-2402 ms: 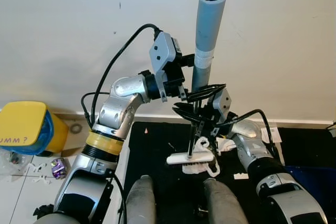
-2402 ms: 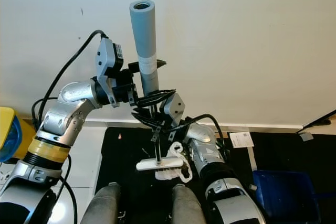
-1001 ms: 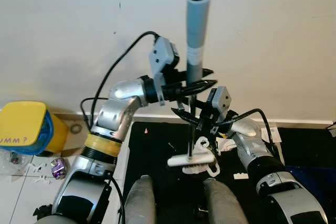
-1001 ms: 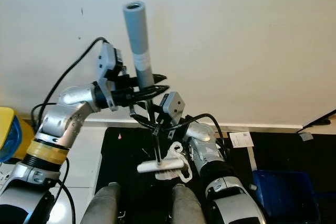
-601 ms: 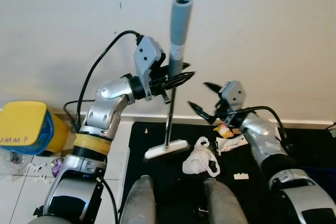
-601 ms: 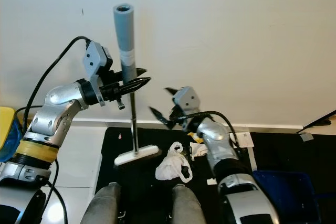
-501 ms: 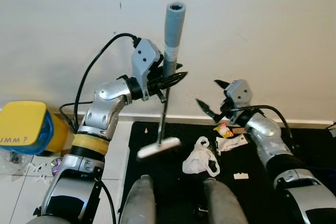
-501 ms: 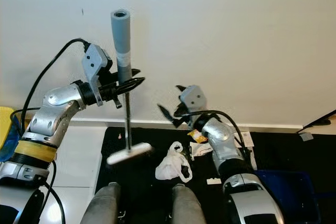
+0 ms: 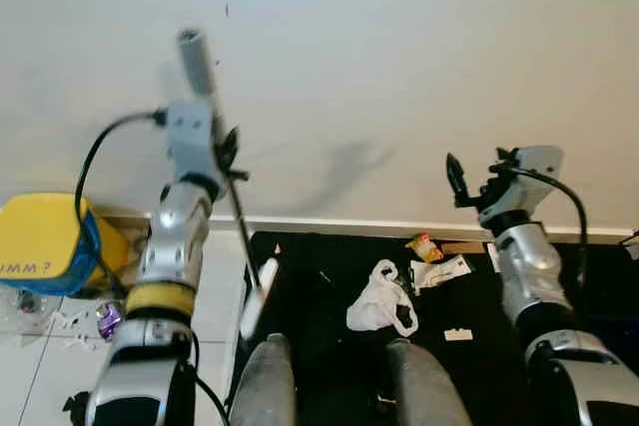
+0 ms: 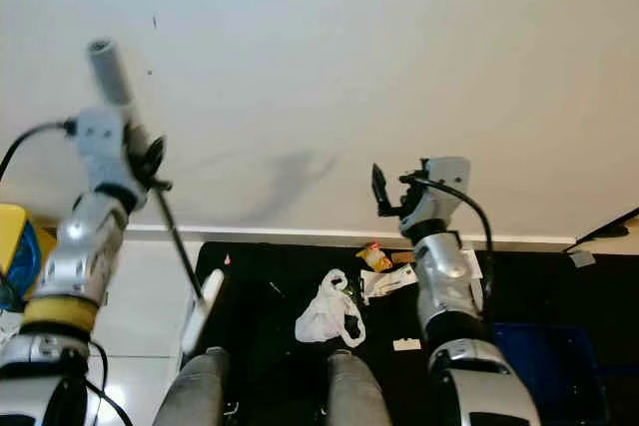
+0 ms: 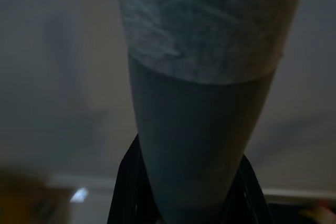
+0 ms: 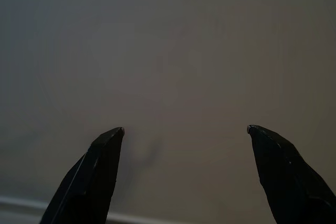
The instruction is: Sweep floor
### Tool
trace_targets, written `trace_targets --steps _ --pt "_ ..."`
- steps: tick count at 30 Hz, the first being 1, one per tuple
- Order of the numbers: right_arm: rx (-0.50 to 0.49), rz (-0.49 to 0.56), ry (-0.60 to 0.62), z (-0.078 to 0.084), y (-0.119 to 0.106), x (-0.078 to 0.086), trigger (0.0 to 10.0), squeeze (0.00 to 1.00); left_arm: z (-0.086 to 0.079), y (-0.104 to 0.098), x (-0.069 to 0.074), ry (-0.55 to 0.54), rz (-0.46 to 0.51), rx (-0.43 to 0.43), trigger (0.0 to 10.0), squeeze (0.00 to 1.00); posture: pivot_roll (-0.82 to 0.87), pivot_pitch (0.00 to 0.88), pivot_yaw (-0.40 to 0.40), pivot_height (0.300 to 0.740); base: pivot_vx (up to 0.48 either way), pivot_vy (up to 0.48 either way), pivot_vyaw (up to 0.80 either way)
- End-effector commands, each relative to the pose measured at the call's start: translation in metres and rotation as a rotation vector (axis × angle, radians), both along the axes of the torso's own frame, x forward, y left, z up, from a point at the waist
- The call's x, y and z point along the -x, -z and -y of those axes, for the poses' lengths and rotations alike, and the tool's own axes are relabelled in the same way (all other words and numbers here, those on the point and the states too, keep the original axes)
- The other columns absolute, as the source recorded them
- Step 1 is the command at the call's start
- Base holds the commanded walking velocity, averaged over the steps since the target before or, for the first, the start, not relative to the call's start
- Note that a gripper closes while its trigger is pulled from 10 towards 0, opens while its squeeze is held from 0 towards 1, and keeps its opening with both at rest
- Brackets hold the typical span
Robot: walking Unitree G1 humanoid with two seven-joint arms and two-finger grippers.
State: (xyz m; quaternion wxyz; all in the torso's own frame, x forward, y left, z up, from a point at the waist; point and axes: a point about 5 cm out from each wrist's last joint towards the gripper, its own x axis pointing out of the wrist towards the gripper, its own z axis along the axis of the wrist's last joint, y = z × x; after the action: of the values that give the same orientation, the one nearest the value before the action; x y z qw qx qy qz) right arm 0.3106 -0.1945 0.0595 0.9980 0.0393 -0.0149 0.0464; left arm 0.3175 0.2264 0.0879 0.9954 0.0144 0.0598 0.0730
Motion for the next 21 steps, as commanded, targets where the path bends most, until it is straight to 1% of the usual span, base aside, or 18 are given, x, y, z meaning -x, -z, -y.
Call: trace_targets --steps 1,2,3,4,6,9,12,13,15,17,18,21 --pt "-0.027 -0.034 0.037 0.005 0.008 0.005 10.0 0.0 -0.007 0.003 0.004 -0.072 0.015 -0.019 10.0 0.0 0.04 0.105 -0.036 0.731 0.0 0.0 0.0" --pt "-0.034 -0.03 0.043 0.004 0.008 0.006 10.0 0.0 -0.009 0.005 0.007 -0.096 0.021 -0.009 10.0 0.0 0.04 0.102 -0.039 0.731 0.0 0.0 0.0" --pt "-0.064 -0.039 0.052 0.004 0.01 0.006 10.0 0.0 -0.011 0.009 0.01 -0.118 0.027 -0.006 10.0 0.0 0.04 0.095 -0.046 0.731 0.0 0.0 0.0" --pt "-0.064 -0.039 0.052 0.004 0.01 0.006 10.0 0.0 -0.011 0.009 0.01 -0.118 0.027 -0.006 10.0 0.0 0.04 0.095 -0.046 0.731 0.0 0.0 0.0" --pt "-0.067 -0.044 0.063 0.005 0.011 0.006 10.0 0.0 -0.008 0.012 0.012 -0.088 0.034 -0.035 10.0 0.0 0.04 0.091 -0.049 0.731 0.0 0.0 0.0" --pt "-0.062 -0.048 0.068 0.005 0.011 0.005 10.0 0.0 -0.003 0.016 0.015 -0.062 0.069 -0.037 10.0 0.0 0.04 0.085 -0.05 0.731 0.0 0.0 0.0" --pt "-0.056 -0.039 0.064 0.005 0.009 0.005 10.0 0.0 0.0 0.02 0.018 -0.097 0.098 -0.033 10.0 0.0 0.03 0.085 -0.048 0.731 0.0 0.0 0.0" --pt "-0.056 -0.039 0.064 0.005 0.009 0.005 10.0 0.0 0.0 0.02 0.018 -0.097 0.098 -0.033 10.0 0.0 0.03 0.085 -0.048 0.731 0.0 0.0 0.0" --pt "-0.052 -0.031 0.057 0.004 0.008 0.005 10.0 0.0 -0.001 0.02 0.019 -0.151 0.13 -0.039 10.0 0.0 0.02 0.089 -0.046 0.731 0.0 0.0 0.0" --pt "-0.052 -0.025 0.051 0.003 0.008 0.005 10.0 0.0 -0.001 0.02 0.019 -0.169 0.14 -0.037 10.0 0.0 0.02 0.093 -0.046 0.731 0.0 0.0 0.0" --pt "-0.047 -0.012 0.039 0.001 0.006 0.004 10.0 0.0 0.0 0.017 0.019 -0.175 0.176 -0.037 10.0 0.0 0.02 0.105 -0.047 0.731 0.0 0.0 0.0" --pt "-0.044 0.001 0.031 0.001 0.003 0.003 10.0 0.0 0.001 0.014 0.017 -0.169 0.202 -0.043 10.0 0.0 0.01 0.125 -0.051 0.731 0.0 0.0 0.0"
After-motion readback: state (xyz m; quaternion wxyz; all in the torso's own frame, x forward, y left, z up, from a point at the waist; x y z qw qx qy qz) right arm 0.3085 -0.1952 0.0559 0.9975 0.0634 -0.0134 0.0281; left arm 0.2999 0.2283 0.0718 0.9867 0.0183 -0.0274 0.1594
